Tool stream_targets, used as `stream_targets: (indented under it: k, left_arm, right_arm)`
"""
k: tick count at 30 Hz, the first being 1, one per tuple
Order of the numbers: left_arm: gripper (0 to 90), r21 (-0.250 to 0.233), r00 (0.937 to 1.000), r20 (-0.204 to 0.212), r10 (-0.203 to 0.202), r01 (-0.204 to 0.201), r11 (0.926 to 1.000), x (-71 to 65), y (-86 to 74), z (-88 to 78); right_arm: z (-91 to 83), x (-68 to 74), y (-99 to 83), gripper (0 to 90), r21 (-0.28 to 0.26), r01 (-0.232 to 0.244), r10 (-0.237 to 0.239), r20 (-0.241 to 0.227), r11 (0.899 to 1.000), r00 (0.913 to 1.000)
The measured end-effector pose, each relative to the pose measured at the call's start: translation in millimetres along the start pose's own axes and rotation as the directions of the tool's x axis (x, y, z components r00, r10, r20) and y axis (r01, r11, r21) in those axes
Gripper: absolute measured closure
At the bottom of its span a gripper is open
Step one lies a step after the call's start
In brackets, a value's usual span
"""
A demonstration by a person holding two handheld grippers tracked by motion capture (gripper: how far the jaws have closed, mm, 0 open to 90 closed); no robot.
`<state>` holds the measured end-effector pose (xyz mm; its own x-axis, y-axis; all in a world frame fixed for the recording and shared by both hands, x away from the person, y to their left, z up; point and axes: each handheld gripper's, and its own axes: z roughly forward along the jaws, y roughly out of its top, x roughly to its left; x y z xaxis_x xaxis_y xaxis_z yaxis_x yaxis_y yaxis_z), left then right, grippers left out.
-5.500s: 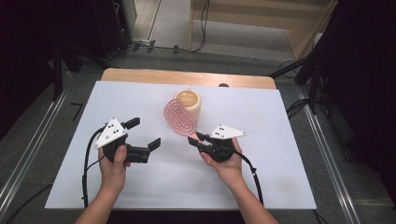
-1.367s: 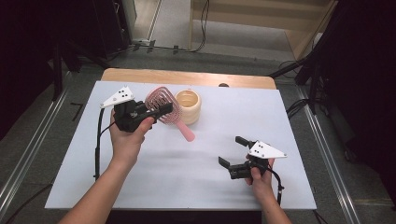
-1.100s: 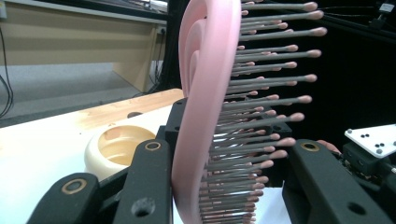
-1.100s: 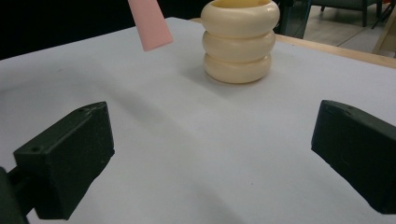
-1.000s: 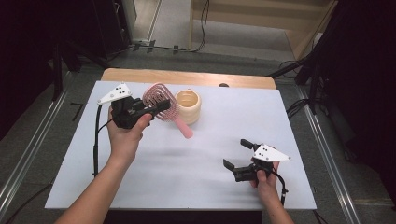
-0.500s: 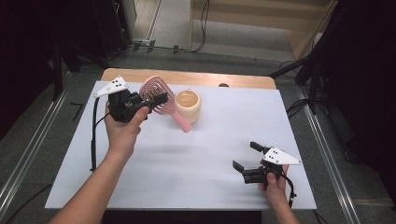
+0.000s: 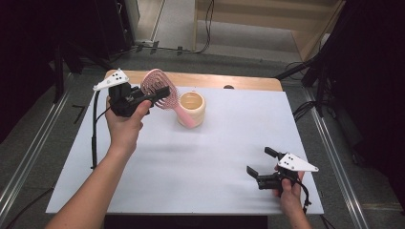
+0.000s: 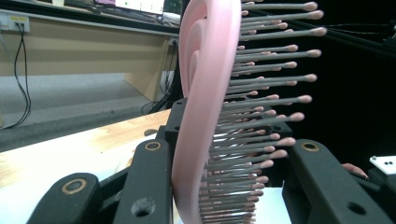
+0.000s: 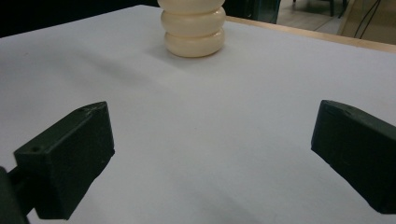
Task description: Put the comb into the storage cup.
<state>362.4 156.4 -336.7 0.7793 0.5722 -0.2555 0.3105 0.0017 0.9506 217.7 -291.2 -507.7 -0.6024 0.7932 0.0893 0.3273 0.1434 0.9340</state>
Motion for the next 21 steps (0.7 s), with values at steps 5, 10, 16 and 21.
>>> stream_targets:
  k: [5,10,16,21]
  left_arm:
    - [64.5,0.0,1.0,-0.007,-0.002,0.002,1.0,2.3,3.2,1.8]
    - [64.4,-0.004,0.9999,-0.013,-0.009,0.009,0.9999,4.9,3.4,3.9]
    - [64.5,-0.001,0.9997,-0.02,-0.015,0.015,0.9999,8.9,4.8,6.4]
    - [64.4,-0.013,0.9994,-0.028,-0.021,0.02,0.9997,11.3,8.4,7.9]
  right_arm:
    - [-5.5,-4.4,-1.9,0.0,-0.003,-0.006,0.006,0.012,1.0,0.9999]
    - [-10.9,-9.6,-2.9,0.0,-0.004,-0.015,0.015,0.022,1.0,0.9997]
    - [-15.4,-16.1,-4.9,0.0,-0.006,-0.019,0.019,0.028,1.0,0.9994]
    - [-19.7,-20.5,-6.2,0.0,-0.009,-0.019,0.019,0.041,1.0,0.999]
